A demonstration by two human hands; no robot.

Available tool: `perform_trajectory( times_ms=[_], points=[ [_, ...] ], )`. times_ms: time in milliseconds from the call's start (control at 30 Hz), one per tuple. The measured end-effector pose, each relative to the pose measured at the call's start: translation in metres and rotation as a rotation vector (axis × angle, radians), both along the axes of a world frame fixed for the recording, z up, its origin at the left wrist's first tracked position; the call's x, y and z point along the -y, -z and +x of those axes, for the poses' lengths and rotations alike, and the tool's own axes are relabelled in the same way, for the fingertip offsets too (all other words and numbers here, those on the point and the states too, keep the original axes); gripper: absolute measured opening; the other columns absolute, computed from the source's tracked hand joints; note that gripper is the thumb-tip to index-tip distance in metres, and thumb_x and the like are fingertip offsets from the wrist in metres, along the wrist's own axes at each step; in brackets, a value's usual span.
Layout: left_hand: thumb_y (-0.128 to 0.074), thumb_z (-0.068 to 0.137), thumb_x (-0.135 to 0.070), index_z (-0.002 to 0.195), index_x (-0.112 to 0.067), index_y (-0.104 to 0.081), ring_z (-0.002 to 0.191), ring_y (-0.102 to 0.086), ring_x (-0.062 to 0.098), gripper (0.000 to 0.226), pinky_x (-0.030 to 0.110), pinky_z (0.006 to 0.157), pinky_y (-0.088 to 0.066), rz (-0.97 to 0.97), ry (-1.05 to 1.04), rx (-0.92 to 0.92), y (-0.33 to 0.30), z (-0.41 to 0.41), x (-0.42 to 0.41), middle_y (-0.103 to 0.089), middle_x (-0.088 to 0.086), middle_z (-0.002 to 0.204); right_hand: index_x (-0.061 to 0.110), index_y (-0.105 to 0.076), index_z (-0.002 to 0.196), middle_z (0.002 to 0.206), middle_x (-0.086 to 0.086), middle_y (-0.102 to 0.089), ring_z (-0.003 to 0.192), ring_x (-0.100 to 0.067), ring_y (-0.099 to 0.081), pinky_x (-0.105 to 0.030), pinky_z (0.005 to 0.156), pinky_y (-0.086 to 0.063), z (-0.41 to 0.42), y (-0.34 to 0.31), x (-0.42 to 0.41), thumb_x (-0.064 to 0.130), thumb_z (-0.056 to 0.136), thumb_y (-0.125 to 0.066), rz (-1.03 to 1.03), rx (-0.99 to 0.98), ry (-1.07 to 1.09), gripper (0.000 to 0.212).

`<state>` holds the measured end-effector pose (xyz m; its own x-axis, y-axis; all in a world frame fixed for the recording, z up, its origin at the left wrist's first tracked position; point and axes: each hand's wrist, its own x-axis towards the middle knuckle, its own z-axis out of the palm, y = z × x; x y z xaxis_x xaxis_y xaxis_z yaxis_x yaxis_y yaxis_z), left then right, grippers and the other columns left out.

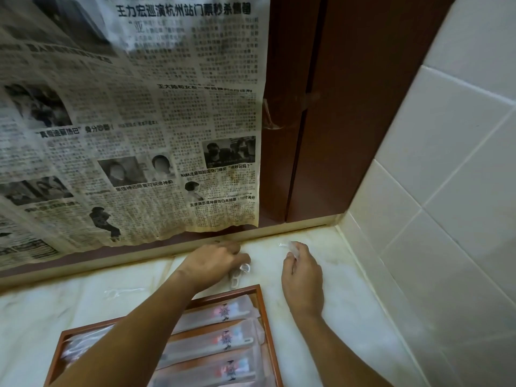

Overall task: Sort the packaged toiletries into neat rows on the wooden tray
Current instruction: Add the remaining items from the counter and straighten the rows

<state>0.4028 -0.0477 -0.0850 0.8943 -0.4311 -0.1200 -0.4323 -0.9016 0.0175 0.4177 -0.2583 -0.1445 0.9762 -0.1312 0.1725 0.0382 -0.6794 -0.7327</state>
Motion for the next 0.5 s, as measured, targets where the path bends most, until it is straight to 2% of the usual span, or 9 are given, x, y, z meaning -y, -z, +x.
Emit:
perform_trajectory(
  times_ms=[100,267,367,500],
  points=[
    [-0.047,0.097,-0.025,0.113,-0.026,-0.055,0.102,-0.057,0.025,0.018,0.038,0.072,-0.045,-0.014,-0.032,0.026,0.001,0.000,0.006,-0.056,0.002,0.104,0.028,-0.056,0.134,0.118,0.003,-0.068,0.103,-0.023,-0.060,-0.035,0.083,-0.054,0.001,0.000,-0.002,0.030,0.098,-0.048,-0.073,-0.018,0.001,0.037],
    [-0.051,0.094,-0.019,0.106,-0.023,-0.055,0.098,-0.060,0.026,0.012,0.034,0.065,-0.035,-0.014,-0.165,0.061,0.007,-0.009,0.004,-0.058,0.002,0.101,0.022,-0.062,0.130,0.110,-0.001,-0.071,0.096,-0.022,-0.063,-0.036,0.087,-0.048,0.004,0.001,-0.005,0.023,0.094,-0.055,-0.246,0.020,-0.044,0.037],
    [-0.047,0.098,-0.024,0.105,-0.021,-0.055,0.097,-0.061,0.027,0.011,0.033,0.066,-0.036,-0.076,-0.301,0.067,0.003,-0.017,0.002,-0.061,0.002,0.107,0.023,-0.066,0.117,0.098,0.000,-0.070,0.087,-0.021,-0.062,-0.036,0.081,-0.048,0.005,0.003,-0.005,0.021,0.092,-0.055,-0.275,0.032,-0.055,0.027],
    [-0.046,0.100,-0.040,0.105,-0.019,-0.060,0.097,-0.063,0.029,0.025,0.036,0.069,-0.041,-0.157,-0.451,0.070,-0.001,-0.024,0.000,-0.066,0.003,0.107,0.021,-0.061,0.093,0.079,0.003,-0.061,0.075,-0.019,-0.056,-0.036,0.072,-0.044,0.004,0.002,-0.005,0.023,0.092,-0.051,-0.292,0.062,-0.068,0.011]
  ],
)
